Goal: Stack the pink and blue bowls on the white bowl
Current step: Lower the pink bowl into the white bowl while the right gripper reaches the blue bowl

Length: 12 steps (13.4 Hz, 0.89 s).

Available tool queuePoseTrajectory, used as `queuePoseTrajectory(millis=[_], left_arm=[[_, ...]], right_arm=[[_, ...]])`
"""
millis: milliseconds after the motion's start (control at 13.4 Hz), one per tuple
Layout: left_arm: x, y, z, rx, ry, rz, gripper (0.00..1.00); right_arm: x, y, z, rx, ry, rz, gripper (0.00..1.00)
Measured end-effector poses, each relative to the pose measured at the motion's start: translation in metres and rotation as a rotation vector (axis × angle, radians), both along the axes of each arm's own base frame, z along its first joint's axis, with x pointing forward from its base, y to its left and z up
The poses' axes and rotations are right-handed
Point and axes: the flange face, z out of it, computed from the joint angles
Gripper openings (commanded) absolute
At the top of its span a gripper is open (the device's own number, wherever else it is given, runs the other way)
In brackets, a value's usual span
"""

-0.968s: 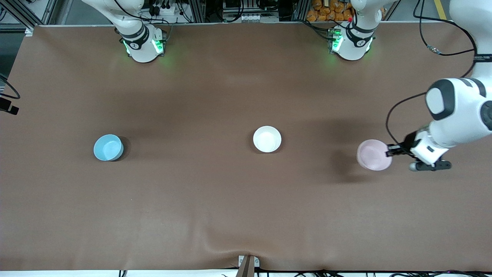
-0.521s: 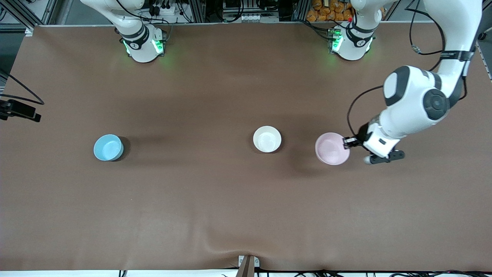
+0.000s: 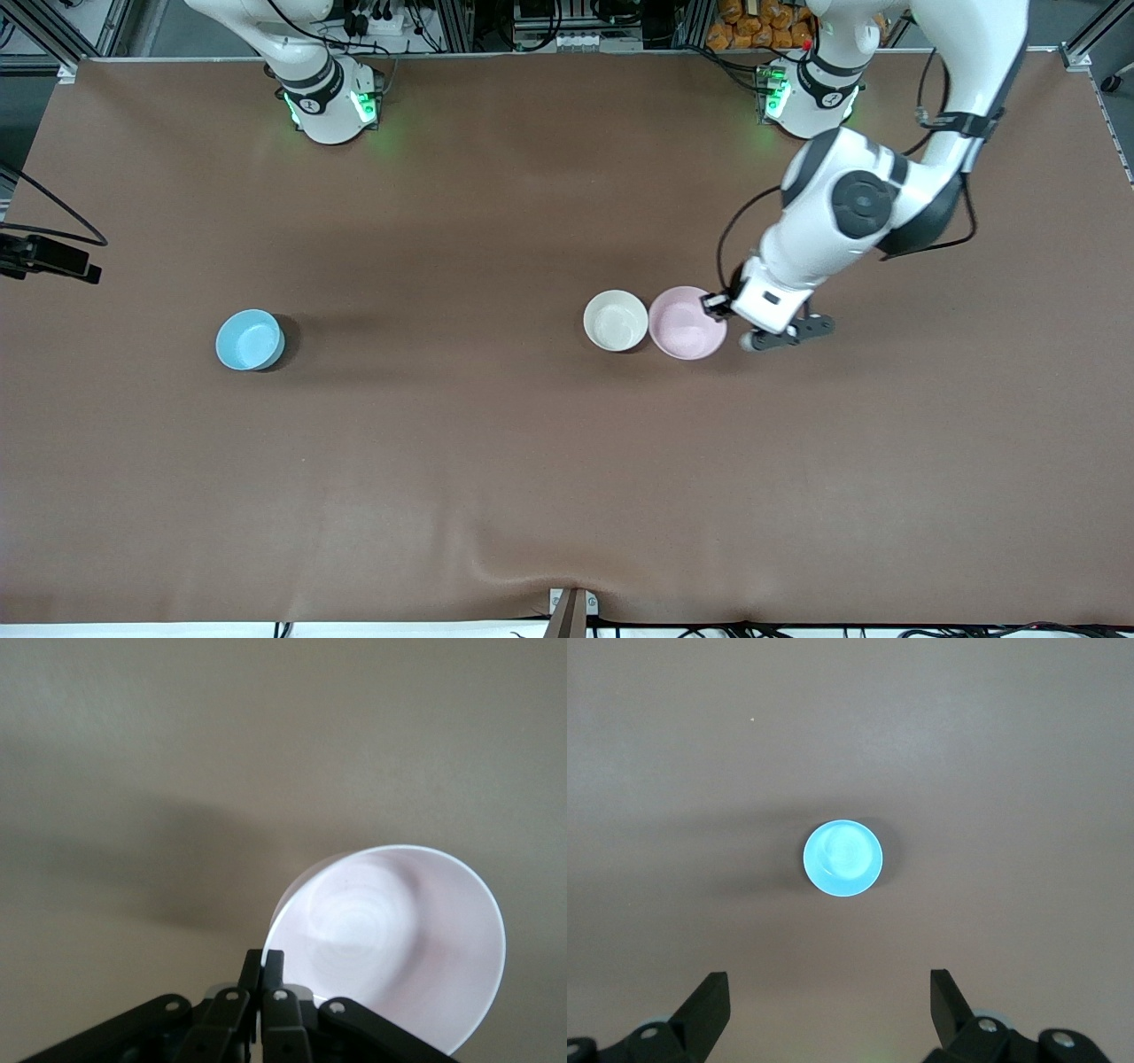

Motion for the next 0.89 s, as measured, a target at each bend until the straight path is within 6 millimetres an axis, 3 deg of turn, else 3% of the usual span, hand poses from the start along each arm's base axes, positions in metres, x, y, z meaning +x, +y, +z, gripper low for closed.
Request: queuePoseTrajectory(millis=[223,447,670,894], left_arm=[[-0.018,-0.038,-0.012,-0.013,0.015,0.031,0.0],[-0.032,-0.066,-0.028,-0.032,0.03,0.044,0.0],[-0.038,-0.073,-0.046,-0.001,0.034,0.02,0.0],[-0.042,-0.076,-0.067,0.044,0.035,0.041,0.0]], right_arm=[[0.012,-0.001,-0.029,0.007,0.034,-0.001,1.0],[0.035,-0.002,-0.076,0.007,0.054,0.002,1.0],[0.05,-0.008,-0.137,0.006,0.081,-0.005,1.0],[0.04,-0.025,-0.195,0.006,0.104,-0.032,1.0]])
